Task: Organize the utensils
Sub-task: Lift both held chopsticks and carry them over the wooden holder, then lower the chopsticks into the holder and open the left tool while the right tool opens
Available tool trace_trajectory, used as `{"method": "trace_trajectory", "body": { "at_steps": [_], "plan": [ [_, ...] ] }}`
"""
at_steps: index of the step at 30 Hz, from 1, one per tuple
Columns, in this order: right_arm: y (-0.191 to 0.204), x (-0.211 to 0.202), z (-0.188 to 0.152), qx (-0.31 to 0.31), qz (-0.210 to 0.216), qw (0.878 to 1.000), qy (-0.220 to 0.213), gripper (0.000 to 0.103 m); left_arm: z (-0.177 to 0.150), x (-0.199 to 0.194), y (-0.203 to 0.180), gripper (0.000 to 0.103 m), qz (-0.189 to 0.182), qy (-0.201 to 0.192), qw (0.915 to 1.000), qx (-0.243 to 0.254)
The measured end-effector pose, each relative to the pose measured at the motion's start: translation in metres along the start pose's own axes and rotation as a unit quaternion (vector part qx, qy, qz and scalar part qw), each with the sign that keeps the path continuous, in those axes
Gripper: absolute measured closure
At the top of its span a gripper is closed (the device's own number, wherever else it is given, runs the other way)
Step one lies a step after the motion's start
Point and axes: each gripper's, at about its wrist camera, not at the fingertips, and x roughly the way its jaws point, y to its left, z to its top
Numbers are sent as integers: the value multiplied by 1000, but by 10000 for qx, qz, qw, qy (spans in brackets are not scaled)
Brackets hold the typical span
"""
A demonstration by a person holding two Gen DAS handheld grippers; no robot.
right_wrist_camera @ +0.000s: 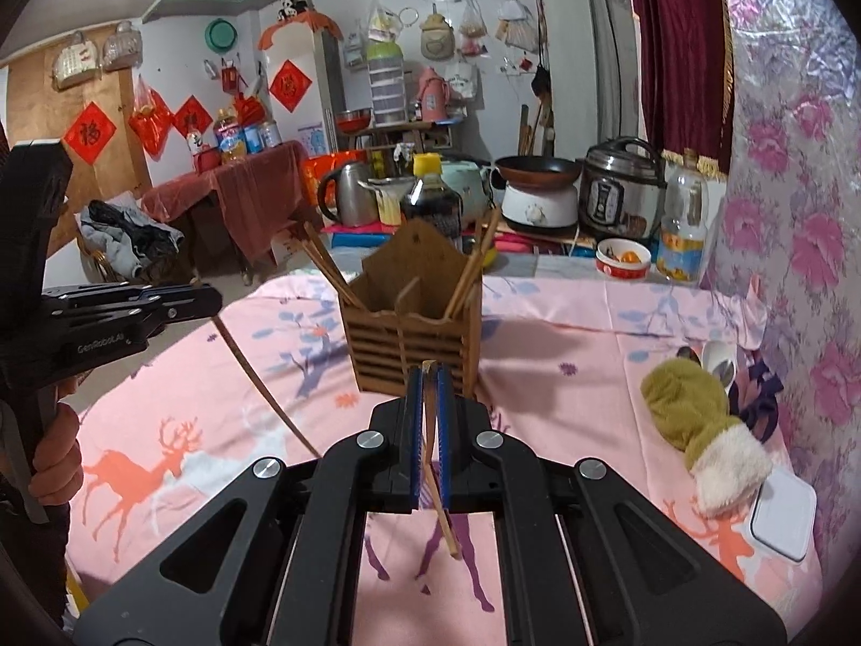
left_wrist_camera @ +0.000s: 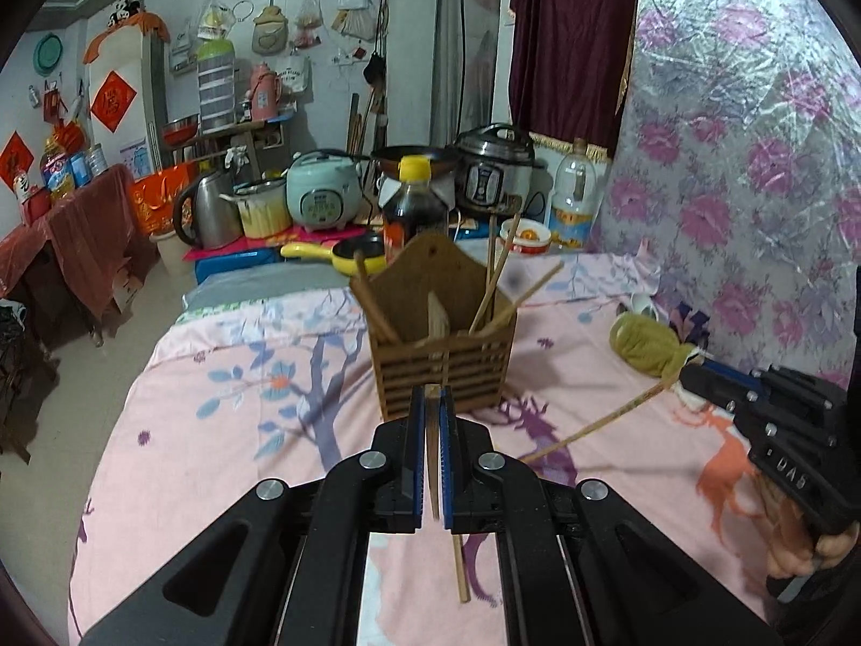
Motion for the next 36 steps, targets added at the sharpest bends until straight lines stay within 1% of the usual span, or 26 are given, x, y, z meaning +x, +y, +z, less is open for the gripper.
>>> {"method": "trace_trajectory", "body": {
  "at_steps": [4,8,14,19,21,26,29,31,36],
  "plan": [
    [4,0,12,1,40,9999,-123,97,20,-3,-2,98,-25,-135,9999,-29],
    [6,-5,28,63,85,9993,-347,97,45,-14,-4,98,-3,-432,9990,-73],
    [7,-15,61,161,26,9959,-891,97,83,-29,-8,98,55,-939,9955,-96],
    [12,-10,88,140,-179,9915,-1280,97,106,-22,-11,98,172,-1147,9932,-89],
    [14,-2,94,134,-207,9910,-1313,97,113,-13,-12,98,308,-1235,9918,-75],
    [11,28,98,230,-236,9914,-1270,97,119,21,-4,98,361,-1200,9919,-194],
    [6,46,100,316,-256,9911,-1265,97,117,45,2,98,387,-1058,9933,-263],
    [1,53,103,424,-196,9908,-1271,97,112,59,10,98,383,-971,9940,-338],
    [-7,58,116,620,-25,9880,-1414,97,111,73,22,98,337,-900,9944,-449]
  ]
}}
